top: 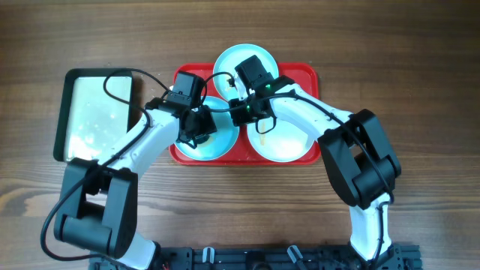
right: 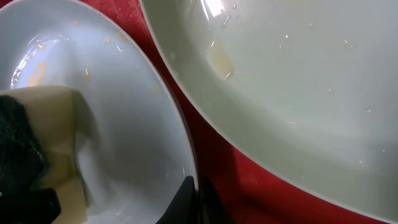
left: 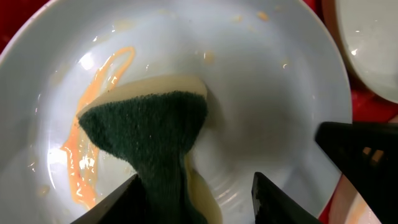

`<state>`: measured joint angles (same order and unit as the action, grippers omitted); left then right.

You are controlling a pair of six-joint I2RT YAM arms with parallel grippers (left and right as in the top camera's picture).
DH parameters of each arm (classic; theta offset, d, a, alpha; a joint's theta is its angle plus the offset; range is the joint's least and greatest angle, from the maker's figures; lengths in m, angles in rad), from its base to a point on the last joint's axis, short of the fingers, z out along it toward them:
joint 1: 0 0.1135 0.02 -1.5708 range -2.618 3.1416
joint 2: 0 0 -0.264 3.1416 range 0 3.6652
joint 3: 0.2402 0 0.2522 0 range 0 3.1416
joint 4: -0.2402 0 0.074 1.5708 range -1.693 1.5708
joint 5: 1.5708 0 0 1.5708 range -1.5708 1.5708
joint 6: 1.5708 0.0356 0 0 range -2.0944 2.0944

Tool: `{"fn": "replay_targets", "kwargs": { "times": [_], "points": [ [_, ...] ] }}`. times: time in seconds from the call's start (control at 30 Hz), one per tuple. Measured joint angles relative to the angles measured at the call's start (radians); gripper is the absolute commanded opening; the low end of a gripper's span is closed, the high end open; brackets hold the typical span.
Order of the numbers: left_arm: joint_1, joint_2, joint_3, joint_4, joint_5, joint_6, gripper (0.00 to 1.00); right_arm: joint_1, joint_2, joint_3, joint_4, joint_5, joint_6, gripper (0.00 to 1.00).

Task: Clean dirty plates on tray and stack at the side
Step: 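Hold the plate rim with the right gripper and scrub with the left sponge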

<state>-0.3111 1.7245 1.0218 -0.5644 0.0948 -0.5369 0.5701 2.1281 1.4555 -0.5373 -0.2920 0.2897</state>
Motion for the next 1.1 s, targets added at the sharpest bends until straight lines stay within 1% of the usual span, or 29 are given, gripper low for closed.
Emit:
{"fn": "replay_targets", "kwargs": {
  "times": [0.07, 0.1, 0.13, 0.27, 0.33, 0.37, 0.43, 0.47, 0.5, 0.6, 0.63, 0.7, 0.73, 0.83, 0.9, 1.0, 1.1],
  "points": [
    [0.0, 0.013, 0.0, 0.001, -0.001, -0.003, 0.17, 0.0, 0.0, 0.0, 0.0, 0.0, 0.0, 0.04],
    [0.0, 0.025, 0.0, 0.001, -0.003, -0.002, 0.08, 0.0, 0.0, 0.0, 0.0, 0.001, 0.0, 0.04],
    [0.0, 0.038, 0.0, 0.001, -0.005, -0.002, 0.04, 0.0, 0.0, 0.0, 0.0, 0.002, 0.0, 0.04],
    [0.0, 0.059, 0.0, 0.005, -0.024, 0.003, 0.04, 0.0, 0.0, 0.0, 0.0, 0.002, 0.0, 0.04],
    [-0.002, 0.059, 0.0, -0.003, -0.06, 0.018, 0.08, 0.0, 0.0, 0.0, 0.0, 0.002, 0.0, 0.04],
    [-0.003, 0.059, 0.001, -0.011, -0.094, 0.031, 0.09, 0.0, 0.0, 0.0, 0.0, 0.002, 0.0, 0.04],
    [-0.005, 0.059, 0.001, -0.033, -0.221, 0.068, 0.04, 0.002, 0.0, 0.0, -0.001, 0.002, 0.0, 0.04],
    [-0.005, 0.059, 0.001, -0.039, -0.299, 0.092, 0.04, 0.002, 0.0, 0.0, -0.001, 0.002, 0.0, 0.04],
    [-0.005, 0.059, 0.001, -0.041, -0.344, 0.114, 0.04, 0.002, 0.0, 0.0, -0.001, 0.002, 0.0, 0.04],
    [-0.005, 0.059, 0.002, -0.045, -0.444, 0.182, 0.04, 0.003, 0.0, 0.0, -0.001, 0.002, 0.0, 0.04],
    [-0.005, 0.058, 0.006, -0.046, -0.453, 0.195, 0.04, 0.003, 0.0, 0.0, 0.0, 0.002, 0.0, 0.04],
    [-0.005, 0.055, 0.017, -0.045, -0.432, 0.207, 0.04, 0.003, 0.0, 0.0, -0.001, 0.002, 0.0, 0.04],
    [-0.002, 0.047, 0.02, -0.029, -0.375, 0.212, 0.04, 0.003, 0.0, 0.0, -0.001, 0.002, 0.0, 0.04],
    [0.004, 0.025, 0.028, 0.077, -0.138, 0.221, 0.04, 0.003, 0.0, 0.0, -0.001, 0.002, 0.0, 0.04],
    [0.003, 0.025, 0.031, 0.127, -0.016, 0.222, 0.04, 0.003, 0.0, 0.0, -0.001, 0.002, 0.0, 0.04],
    [0.003, 0.051, 0.032, 0.147, 0.056, 0.222, 0.04, 0.003, 0.0, 0.0, -0.001, 0.002, 0.0, 0.04],
    [0.003, 0.128, 0.033, 0.162, 0.069, 0.222, 0.04, 0.003, 0.0, 0.0, -0.001, 0.002, 0.0, 0.04]
  ]
}}
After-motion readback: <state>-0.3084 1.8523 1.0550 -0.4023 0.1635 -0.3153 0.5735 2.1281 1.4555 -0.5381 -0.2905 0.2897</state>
